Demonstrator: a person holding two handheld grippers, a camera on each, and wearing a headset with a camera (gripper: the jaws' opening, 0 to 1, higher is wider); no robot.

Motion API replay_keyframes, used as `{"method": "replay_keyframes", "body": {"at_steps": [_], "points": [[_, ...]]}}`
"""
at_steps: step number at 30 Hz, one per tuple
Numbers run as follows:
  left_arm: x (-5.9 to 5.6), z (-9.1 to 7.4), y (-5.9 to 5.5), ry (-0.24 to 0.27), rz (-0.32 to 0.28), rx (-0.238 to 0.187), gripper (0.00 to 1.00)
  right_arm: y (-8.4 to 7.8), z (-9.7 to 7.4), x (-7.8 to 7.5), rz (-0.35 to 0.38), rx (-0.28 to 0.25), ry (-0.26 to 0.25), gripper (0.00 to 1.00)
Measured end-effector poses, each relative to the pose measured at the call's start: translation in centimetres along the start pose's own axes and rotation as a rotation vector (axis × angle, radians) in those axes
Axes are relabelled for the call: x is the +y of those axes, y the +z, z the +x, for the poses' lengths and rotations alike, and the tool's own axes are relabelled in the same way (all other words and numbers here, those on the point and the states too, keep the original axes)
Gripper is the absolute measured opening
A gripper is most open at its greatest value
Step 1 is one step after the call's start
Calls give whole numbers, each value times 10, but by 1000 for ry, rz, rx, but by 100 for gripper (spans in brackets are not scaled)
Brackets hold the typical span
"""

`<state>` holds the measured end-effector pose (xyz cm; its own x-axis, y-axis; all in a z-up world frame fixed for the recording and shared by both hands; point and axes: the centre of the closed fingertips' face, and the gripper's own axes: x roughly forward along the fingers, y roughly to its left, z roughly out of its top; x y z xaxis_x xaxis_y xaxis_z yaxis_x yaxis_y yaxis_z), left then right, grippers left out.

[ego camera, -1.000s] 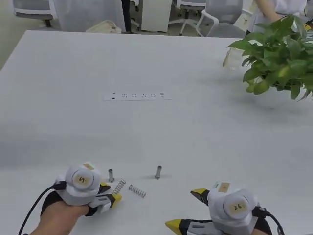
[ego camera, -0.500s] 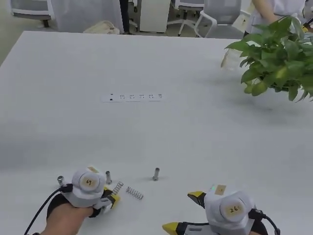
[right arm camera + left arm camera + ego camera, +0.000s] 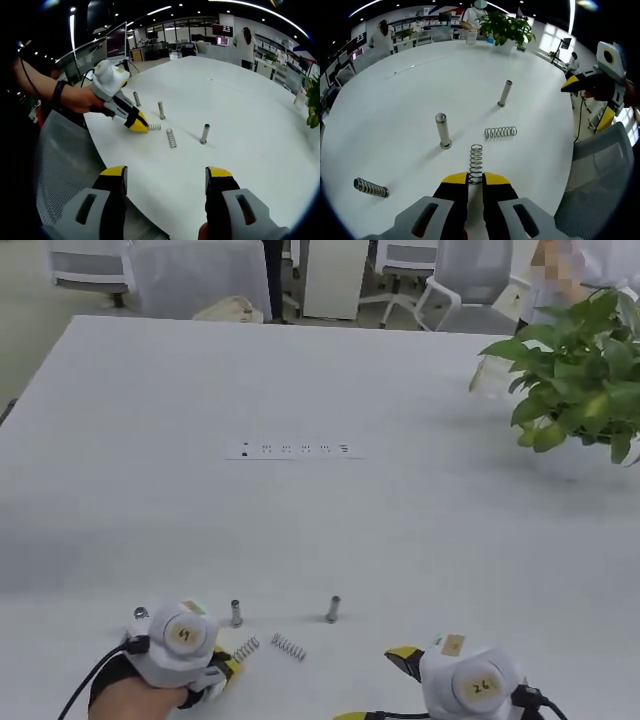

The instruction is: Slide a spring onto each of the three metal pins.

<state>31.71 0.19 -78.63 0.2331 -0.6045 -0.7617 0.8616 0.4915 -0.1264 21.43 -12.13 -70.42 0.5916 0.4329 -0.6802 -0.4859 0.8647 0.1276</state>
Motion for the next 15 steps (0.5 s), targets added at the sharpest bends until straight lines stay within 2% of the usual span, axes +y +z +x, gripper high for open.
{"method": "replay_keyframes", "body": {"at_steps": [5, 15], "points": [[3, -11, -7, -5, 0, -6, 3, 0, 1, 2, -5, -1, 9, 62], [5, -36, -14, 9, 7, -30, 3, -1, 3, 3, -19, 9, 24, 61]]}}
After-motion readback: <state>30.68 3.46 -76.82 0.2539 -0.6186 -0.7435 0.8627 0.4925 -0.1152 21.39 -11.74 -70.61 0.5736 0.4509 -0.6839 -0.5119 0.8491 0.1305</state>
